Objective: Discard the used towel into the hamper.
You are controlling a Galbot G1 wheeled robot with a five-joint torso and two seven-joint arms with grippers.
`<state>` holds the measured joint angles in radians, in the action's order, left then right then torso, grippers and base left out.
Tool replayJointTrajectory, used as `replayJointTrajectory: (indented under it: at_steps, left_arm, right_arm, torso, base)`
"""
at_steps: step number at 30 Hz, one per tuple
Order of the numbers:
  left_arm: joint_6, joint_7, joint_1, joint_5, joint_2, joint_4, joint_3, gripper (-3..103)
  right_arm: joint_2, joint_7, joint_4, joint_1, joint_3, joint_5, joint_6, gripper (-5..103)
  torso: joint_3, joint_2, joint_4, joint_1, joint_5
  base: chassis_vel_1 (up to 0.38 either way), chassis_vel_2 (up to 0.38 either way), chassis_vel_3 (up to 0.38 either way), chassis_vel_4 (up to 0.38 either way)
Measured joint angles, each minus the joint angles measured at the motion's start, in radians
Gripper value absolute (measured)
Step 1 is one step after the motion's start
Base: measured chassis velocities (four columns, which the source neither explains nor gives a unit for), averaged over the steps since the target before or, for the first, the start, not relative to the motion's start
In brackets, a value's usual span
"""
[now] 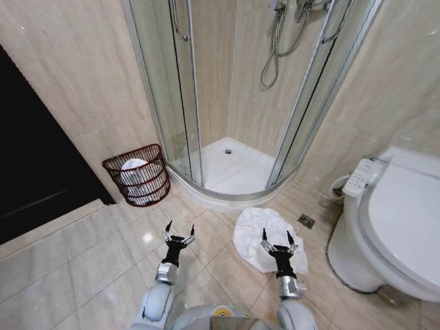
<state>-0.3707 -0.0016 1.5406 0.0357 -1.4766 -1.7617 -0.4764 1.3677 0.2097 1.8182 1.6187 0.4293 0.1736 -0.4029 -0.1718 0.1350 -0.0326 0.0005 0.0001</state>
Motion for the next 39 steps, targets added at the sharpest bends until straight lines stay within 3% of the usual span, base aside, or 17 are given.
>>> replayJointTrajectory:
  at_steps: [20,26,30,32,34,37,39]
  left_arm:
    - [-0.004,0.018,-0.010,-0.022,0.007,0.007,-0.002,100]
    - [-0.002,0.018,-0.003,-0.019,0.002,-0.006,-0.002,100]
    - [-0.002,0.014,0.007,-0.017,-0.006,-0.018,-0.001,100]
    - [-0.003,0.000,0.018,-0.021,-0.007,-0.028,-0.001,100]
    - [-0.003,-0.008,0.025,-0.030,-0.006,-0.037,-0.003,100]
    - [0.007,-0.026,0.051,-0.074,-0.004,-0.066,-0.015,100]
    - [0.008,-0.031,0.054,-0.079,-0.004,-0.066,-0.018,100]
  right_arm:
    - [0.004,0.013,-0.022,-0.017,0.011,0.005,0.001,100]
    - [-0.035,0.014,-0.038,-0.021,0.037,0.029,0.017,100]
    - [-0.117,-0.049,-0.019,0.034,0.059,0.126,0.060,100]
    - [-0.171,-0.116,-0.002,0.088,0.078,0.165,0.071,100]
    - [-0.180,-0.147,0.013,0.108,0.090,0.186,0.094,100]
    - [-0.184,-0.224,0.042,0.132,0.113,0.274,0.204,100]
    - [-0.186,-0.250,0.040,0.130,0.118,0.290,0.230,100]
  torso:
    - [-0.003,0.004,0.0000,0.000,0.0001]
    - [-0.004,0.006,0.0000,0.000,0.0000]
    - [-0.004,0.007,0.0000,0.000,-0.0001]
    - [-0.004,0.008,0.0001,-0.001,0.0000]
    - [-0.004,0.008,0.0000,-0.001,0.0000]
    - [-0.005,0.008,0.0001,-0.001,0.0005]
    - [-0.005,0.008,0.0002,-0.001,0.0005]
  base:
    - [-0.089,0.097,0.098,-0.085]
    - [-0.074,0.068,0.053,-0.010]
    - [0.058,-0.004,-0.057,0.019]
    - [0.048,-0.044,-0.045,0.058]
    - [0.000,0.000,0.000,0.000]
    - [0.000,0.000,0.000,0.000]
    - [0.000,0.000,0.000,0.000]
